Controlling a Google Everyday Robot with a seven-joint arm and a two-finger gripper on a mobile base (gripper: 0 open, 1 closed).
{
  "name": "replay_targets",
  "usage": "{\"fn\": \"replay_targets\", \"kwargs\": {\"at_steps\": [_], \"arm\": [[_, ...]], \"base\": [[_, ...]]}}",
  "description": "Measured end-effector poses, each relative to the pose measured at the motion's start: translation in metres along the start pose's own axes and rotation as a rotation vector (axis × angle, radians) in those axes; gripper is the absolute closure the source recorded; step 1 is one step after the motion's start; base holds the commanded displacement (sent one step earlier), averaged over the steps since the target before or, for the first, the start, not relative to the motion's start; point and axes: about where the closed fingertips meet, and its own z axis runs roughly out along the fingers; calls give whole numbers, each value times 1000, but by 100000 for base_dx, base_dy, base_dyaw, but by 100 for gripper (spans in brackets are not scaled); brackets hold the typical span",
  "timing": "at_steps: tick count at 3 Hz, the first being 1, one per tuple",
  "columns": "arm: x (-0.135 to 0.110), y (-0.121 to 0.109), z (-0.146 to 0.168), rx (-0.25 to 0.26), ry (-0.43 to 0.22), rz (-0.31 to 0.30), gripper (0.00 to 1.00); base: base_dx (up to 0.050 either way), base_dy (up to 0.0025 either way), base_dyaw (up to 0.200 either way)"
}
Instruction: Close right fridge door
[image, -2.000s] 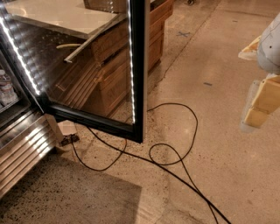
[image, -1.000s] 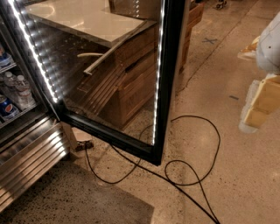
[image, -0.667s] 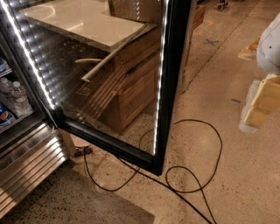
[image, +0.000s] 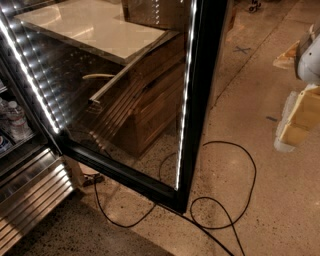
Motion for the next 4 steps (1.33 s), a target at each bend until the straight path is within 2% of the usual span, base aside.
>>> {"fn": "replay_targets", "kwargs": {"at_steps": [1, 2, 3, 4], "arm": [[-1, -3, -1, 19, 17, 15, 0], [-12, -27, 19, -17, 31, 13, 0], [-39, -57, 46, -49, 38, -16, 0], [-39, -57, 46, -49, 38, -16, 0]], "base": [[0, 0, 0], [0, 0, 0], [0, 0, 0], [0, 0, 0]]}}
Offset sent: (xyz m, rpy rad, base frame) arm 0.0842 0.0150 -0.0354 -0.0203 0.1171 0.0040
